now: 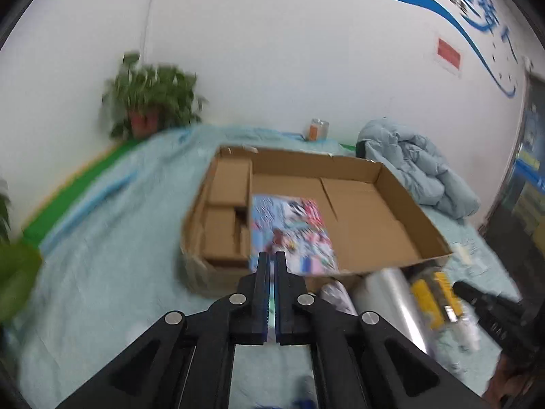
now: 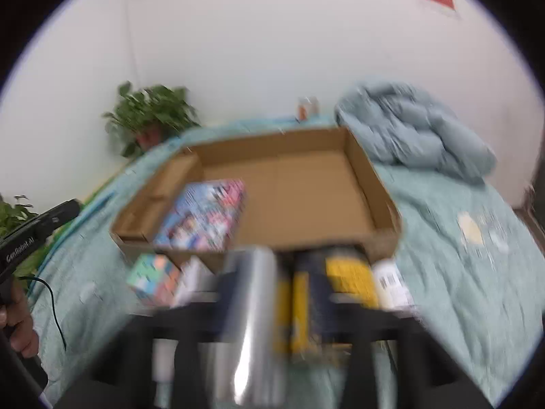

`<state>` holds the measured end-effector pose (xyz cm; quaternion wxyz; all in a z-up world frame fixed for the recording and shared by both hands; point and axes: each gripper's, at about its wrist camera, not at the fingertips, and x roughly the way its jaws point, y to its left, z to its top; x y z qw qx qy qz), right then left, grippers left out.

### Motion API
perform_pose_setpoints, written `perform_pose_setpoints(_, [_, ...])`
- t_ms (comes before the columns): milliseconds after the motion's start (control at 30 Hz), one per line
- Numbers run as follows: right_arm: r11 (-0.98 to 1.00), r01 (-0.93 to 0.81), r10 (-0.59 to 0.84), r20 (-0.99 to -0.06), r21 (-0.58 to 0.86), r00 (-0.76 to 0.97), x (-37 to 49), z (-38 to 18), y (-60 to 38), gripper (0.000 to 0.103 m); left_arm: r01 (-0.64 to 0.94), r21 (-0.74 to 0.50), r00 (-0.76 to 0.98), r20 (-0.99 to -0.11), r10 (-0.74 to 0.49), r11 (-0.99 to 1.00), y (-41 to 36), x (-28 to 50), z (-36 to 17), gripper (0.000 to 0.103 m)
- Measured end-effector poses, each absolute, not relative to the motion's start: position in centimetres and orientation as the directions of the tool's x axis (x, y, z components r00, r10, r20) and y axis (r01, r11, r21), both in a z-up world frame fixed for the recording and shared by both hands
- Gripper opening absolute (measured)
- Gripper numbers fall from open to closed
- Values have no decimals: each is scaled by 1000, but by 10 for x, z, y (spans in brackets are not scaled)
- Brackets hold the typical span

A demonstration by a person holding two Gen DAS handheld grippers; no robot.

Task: Organize rigid objects
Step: 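Lower the game box into the cardboard box and open both grippers, then grasp the silver metal can between both grippers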

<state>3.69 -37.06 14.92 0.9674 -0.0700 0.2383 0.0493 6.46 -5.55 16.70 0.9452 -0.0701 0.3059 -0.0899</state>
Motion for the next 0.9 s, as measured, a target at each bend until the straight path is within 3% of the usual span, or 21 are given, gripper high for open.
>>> perform_pose_setpoints(33, [989, -125, 70, -478, -84, 876, 35, 146, -374, 6, 144, -188, 794, -564, -227, 972, -57, 59, 163, 0])
perform_pose_setpoints(67, [989, -133, 89, -482, -57, 871, 29, 143, -381, 6, 169, -165, 791, -565, -234, 972, -66, 50, 159, 2])
perform_pose_setpoints(100, [990, -133, 91, -482, -54, 872, 26, 139, -382, 16, 185, -145, 785, -573, -235, 972, -72, 46, 156, 21])
perform_pose_setpoints(133, [990, -134, 91, -488, -53, 868, 21, 137, -385, 56, 199, -123, 773, -590, -232, 972, -78, 41, 154, 73])
perform_pose_setpoints(167, [989, -139, 99, -494, -45, 864, 17, 135, -383, 81, 204, -108, 763, -605, -227, 973, -84, 37, 152, 101])
perform_pose_setpoints(200, [987, -159, 129, -499, -17, 857, 13, 136, -385, 103, 208, -114, 773, -589, -235, 971, -88, 29, 150, 100])
perform_pose_setpoints(400, [970, -239, 219, -552, 37, 804, 8, 127, -376, 103, 222, -207, 729, -614, -303, 953, -90, 28, 138, 102])
perform_pose_setpoints(567, [963, -254, 249, -651, 89, 717, 18, 108, -371, 99, 203, -227, 700, -646, -303, 953, -84, 25, 130, 102])
perform_pose_setpoints(733, [955, -220, 293, -722, 197, 627, 38, 85, -373, 92, 196, -265, 670, -667, -326, 944, -81, 17, 123, 102])
perform_pose_setpoints(800, [959, -201, 283, -745, 202, 604, 47, 78, -373, 84, 205, -299, 640, -679, -359, 932, -77, 16, 120, 102])
perform_pose_setpoints(900, [963, -197, 268, -750, 185, 605, 45, 77, -370, 83, 231, -339, 603, -686, -408, 912, -76, 15, 120, 102])
